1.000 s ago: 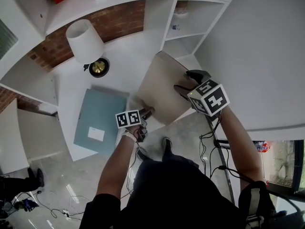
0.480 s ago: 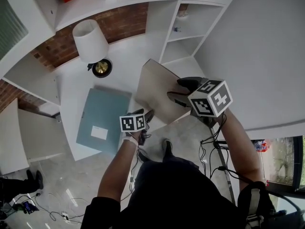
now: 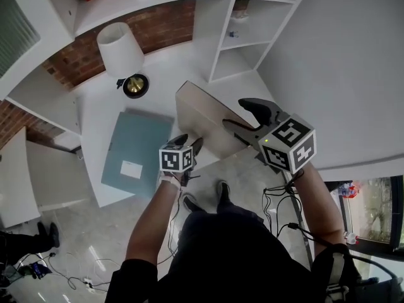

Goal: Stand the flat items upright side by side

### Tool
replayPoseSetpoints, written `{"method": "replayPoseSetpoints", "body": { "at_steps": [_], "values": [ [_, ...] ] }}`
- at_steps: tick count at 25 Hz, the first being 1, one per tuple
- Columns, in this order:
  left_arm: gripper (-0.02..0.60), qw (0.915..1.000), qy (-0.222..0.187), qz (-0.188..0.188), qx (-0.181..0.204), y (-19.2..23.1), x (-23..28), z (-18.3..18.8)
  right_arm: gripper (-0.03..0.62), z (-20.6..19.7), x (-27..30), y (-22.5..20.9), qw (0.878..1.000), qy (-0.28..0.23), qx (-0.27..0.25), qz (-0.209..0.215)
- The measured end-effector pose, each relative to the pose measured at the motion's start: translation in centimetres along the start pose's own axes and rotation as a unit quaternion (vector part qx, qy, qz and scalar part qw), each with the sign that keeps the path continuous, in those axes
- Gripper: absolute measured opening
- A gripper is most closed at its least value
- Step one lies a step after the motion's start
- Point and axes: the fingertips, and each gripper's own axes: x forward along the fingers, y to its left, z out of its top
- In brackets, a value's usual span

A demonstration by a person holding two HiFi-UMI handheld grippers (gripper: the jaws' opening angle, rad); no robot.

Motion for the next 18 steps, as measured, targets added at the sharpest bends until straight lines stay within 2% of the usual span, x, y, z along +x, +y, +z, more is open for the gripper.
{"method": "replayPoseSetpoints", "body": {
  "at_steps": [2,5,9,13,15,18],
  "values": [
    [0.239,1.0,0.0,0.003,-0.003,0.0,0.0,-0.1,0.261,1.0,-1.8,-0.6,0.998,-0.06,0.02,-0.005],
    [0.239,1.0,0.002,0.007,-0.006,-0.2,0.1,-0.3,0.269,1.3,-4.6,-1.8,0.988,-0.145,0.045,-0.013],
    [0.239,0.9996,0.015,0.019,-0.016,-0.3,0.7,-1.3,0.299,-1.3,-7.7,-2.8,0.977,-0.207,0.051,-0.02],
    [0.239,0.9987,0.025,0.029,-0.035,-0.7,1.7,-2.4,0.353,-7.6,-7.8,-2.1,0.977,-0.207,0.044,-0.019],
    [0.239,0.9982,0.022,0.035,-0.043,-0.7,1.7,-2.4,0.373,-11.1,-6.7,-1.8,0.98,-0.188,0.06,-0.019],
    [0.239,0.9972,0.024,0.051,-0.05,-0.4,1.5,-2.9,0.376,-15.2,-4.4,-2.2,0.985,-0.15,0.074,-0.04]
  ]
}}
